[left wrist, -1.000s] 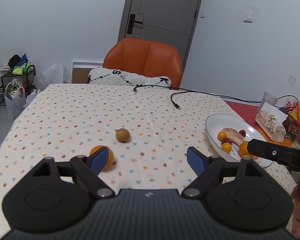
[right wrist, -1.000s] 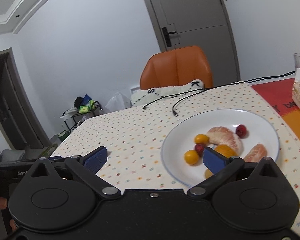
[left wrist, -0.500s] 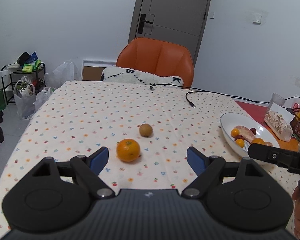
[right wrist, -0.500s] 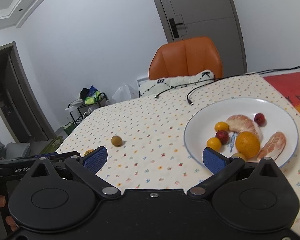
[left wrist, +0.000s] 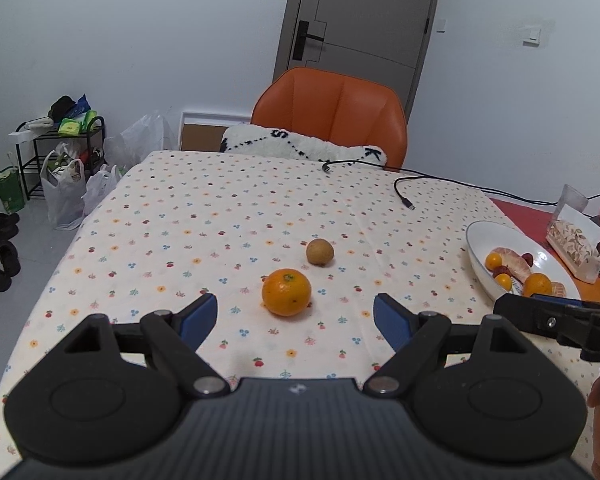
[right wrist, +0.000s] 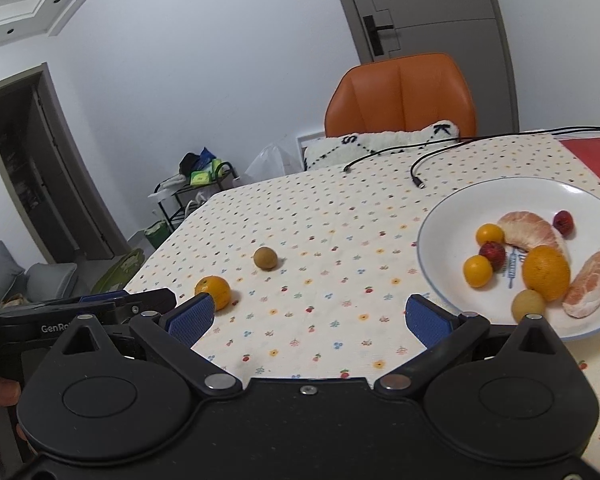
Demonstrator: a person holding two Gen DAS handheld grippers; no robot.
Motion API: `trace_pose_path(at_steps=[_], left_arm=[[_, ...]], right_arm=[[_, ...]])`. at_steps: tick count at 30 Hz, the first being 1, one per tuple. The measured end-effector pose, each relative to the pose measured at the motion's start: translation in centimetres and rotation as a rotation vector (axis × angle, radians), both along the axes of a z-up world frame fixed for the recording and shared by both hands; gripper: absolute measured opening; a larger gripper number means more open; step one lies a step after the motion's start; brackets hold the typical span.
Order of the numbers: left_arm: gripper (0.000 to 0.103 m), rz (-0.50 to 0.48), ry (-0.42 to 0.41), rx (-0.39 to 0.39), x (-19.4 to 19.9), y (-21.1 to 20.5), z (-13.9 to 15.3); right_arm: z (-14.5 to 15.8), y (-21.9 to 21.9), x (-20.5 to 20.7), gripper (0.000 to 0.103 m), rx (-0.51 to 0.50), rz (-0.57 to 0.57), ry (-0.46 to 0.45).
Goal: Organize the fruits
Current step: 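Lift both open grippers away from the plate toward the remaining fruits, then grasp the large orange with the left gripper while the right gripper grasps the brown fruit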
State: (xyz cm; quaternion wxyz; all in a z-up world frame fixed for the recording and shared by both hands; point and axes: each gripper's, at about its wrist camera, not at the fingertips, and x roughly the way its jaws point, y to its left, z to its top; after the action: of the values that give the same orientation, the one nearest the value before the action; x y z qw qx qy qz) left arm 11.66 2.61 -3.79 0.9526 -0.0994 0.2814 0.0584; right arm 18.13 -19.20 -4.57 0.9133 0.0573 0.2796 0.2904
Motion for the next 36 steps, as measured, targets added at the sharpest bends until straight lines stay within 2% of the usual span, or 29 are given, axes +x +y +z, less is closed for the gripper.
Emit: trace_pose_path(at_steps=[19,30,33,36], left_arm=[[0.080,0.008,0.009,0.000,2.7,-0.1,-1.4],[0.064,0.024,0.058,-0.012,5.2,-0.1,-3.4],[0.058,0.022,0.067,-0.014,5.6,-0.2,-3.8],[0.047,0.028,0.083,-0.016,5.9,-0.1,-4.2]], right_arm=[[-0.7,1.1,1.4,0.103,-0.008,0.037,0.035],[-1.0,1.7,2.1,0.103,-0.023,0.027,0.042],[-1.2,1.8,2.4,0.103,-0.019,0.026,0.047],[-1.5,1.8,2.8,0.103,-0.019,0.023,0.053]])
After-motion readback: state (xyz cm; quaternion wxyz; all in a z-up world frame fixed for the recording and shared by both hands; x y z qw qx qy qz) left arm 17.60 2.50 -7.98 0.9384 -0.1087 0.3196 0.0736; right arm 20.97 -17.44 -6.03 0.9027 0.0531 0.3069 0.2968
